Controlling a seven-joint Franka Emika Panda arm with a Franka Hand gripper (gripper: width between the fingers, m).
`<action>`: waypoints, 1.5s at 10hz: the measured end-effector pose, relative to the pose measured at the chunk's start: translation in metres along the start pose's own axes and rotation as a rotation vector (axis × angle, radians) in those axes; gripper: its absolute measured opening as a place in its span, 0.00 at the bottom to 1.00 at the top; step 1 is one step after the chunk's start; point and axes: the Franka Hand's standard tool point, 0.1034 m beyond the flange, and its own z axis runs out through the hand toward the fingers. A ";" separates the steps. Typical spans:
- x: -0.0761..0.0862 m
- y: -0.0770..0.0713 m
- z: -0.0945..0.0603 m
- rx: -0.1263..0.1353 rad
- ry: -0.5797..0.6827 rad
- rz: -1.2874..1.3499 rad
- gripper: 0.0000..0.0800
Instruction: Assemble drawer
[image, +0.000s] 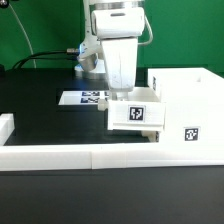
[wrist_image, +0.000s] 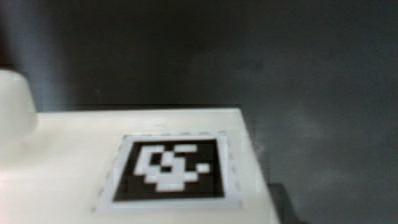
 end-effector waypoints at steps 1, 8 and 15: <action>0.000 -0.001 0.000 0.001 -0.001 -0.001 0.05; -0.002 -0.003 -0.001 0.024 -0.007 -0.008 0.05; -0.003 -0.005 0.000 0.026 -0.008 -0.020 0.05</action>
Offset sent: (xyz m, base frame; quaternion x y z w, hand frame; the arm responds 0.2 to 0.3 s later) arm -0.0142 0.0008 0.0057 -0.0144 0.0135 0.0100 0.9998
